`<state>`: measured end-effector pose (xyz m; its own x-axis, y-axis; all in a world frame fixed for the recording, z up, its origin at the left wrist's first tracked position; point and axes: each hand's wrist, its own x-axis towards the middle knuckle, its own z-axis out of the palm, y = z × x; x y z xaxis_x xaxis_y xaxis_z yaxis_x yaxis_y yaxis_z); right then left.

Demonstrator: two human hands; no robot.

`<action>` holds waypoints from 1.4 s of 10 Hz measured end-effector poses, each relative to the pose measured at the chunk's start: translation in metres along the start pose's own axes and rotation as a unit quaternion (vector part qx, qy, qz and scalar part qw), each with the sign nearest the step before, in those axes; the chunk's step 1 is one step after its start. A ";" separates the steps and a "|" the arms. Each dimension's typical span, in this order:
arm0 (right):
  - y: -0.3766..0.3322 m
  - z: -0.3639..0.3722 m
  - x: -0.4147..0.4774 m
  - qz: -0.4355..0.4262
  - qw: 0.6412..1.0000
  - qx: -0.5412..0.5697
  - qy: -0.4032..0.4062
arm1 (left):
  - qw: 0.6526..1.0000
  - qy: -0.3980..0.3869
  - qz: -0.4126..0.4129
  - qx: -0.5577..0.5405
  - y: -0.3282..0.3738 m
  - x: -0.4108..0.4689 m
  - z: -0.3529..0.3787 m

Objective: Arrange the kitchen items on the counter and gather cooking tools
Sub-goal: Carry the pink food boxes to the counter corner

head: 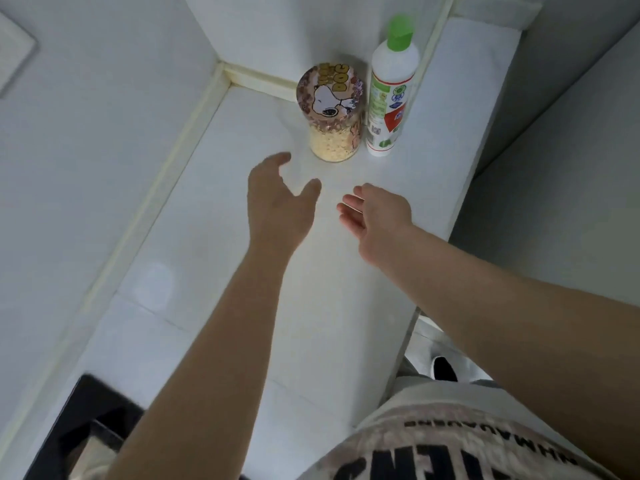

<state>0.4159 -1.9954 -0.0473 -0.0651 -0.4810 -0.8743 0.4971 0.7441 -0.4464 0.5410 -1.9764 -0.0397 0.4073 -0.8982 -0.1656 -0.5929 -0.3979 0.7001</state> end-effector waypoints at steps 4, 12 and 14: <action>0.058 -0.076 -0.126 -0.027 0.972 -0.186 -0.139 | 0.902 0.094 -0.286 -0.311 -0.019 -0.215 -0.027; 0.307 -0.263 -0.416 0.084 0.753 -0.509 -0.409 | 0.706 0.535 -0.365 -0.287 -0.044 -0.708 -0.090; 0.418 -0.327 -0.488 0.110 0.685 -0.572 -0.438 | 0.632 0.600 -0.391 -0.295 -0.090 -0.844 -0.102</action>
<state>0.3719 -1.2983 0.1302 0.6959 -0.0196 -0.7179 -0.6238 0.4788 -0.6178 0.3214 -1.1639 0.1076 0.8594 0.4603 -0.2225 0.3342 -0.1765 0.9258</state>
